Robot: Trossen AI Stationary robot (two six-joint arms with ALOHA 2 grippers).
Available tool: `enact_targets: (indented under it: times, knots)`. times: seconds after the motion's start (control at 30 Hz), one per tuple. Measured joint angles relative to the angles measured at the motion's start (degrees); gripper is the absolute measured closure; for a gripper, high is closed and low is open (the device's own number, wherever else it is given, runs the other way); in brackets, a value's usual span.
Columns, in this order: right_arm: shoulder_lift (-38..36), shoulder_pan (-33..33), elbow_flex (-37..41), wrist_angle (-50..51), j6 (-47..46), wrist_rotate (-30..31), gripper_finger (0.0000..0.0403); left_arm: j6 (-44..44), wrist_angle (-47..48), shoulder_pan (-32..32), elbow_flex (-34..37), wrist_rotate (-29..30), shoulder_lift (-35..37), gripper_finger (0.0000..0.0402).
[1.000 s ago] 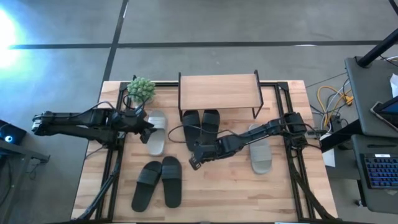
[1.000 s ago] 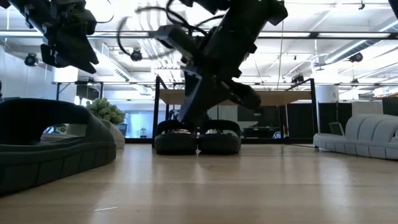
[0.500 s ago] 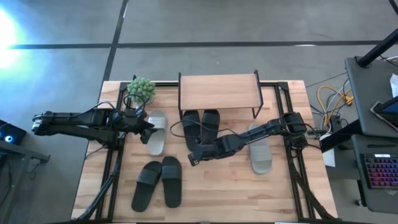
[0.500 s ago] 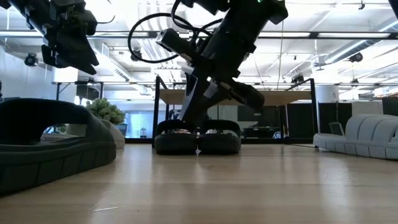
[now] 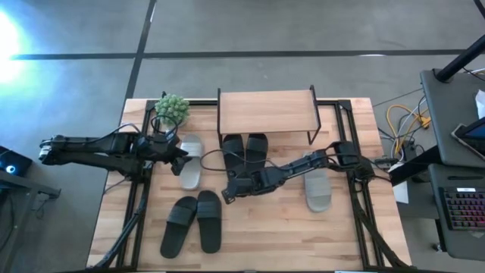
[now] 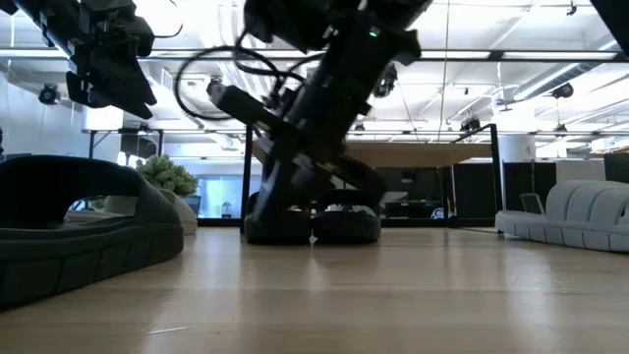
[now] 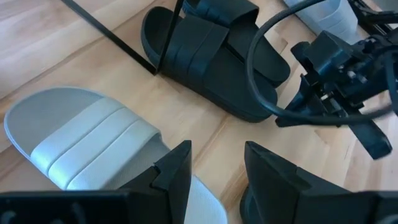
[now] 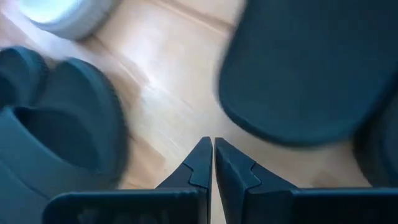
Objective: Pick and place slides into the shelf
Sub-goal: Adjust the black slides under the shelf
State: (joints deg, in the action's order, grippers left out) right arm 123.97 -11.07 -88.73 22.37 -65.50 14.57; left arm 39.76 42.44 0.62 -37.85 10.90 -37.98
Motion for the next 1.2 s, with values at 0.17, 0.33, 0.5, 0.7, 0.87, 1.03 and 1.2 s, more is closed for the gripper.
enact_targets:
  times: [0.17, 0.33, 0.5, 0.7, 0.87, 1.03, 1.2]
  knots:
    - [0.78, 1.04, -2.84, 3.00, 2.51, 3.53, 0.0392, 0.10, -0.05, 0.00, 0.00, -0.02, -0.31, 0.0268]
    - [0.76, 2.34, -3.12, 2.70, 4.70, 0.92, 0.0392, 0.11, 0.03, 0.00, 0.00, -0.09, -0.51, 0.0268]
    - [-0.35, 2.12, -3.08, 2.81, 7.65, -4.75, 0.0392, 0.09, 0.07, 0.00, 0.00, -0.09, -0.56, 0.0268]
    - [-0.04, 1.53, -2.99, 6.77, 8.90, -9.17, 0.0392, 0.02, 0.06, 0.00, 0.00, -0.10, -0.70, 0.0268]
    - [-0.05, 1.90, -2.99, 7.75, 10.57, -2.12, 0.0392, -0.04, 0.02, 0.00, 0.42, -0.11, -0.90, 0.0268]
    - [-0.03, 4.05, -2.97, 6.86, 12.18, -1.30, 0.0392, -0.01, 0.08, 0.00, 0.63, -0.12, -1.01, 0.0268]
    - [-0.03, 5.96, -2.97, 4.61, 14.97, -1.48, 0.0392, -0.01, 0.05, 0.00, 0.61, -0.11, -0.94, 0.0268]
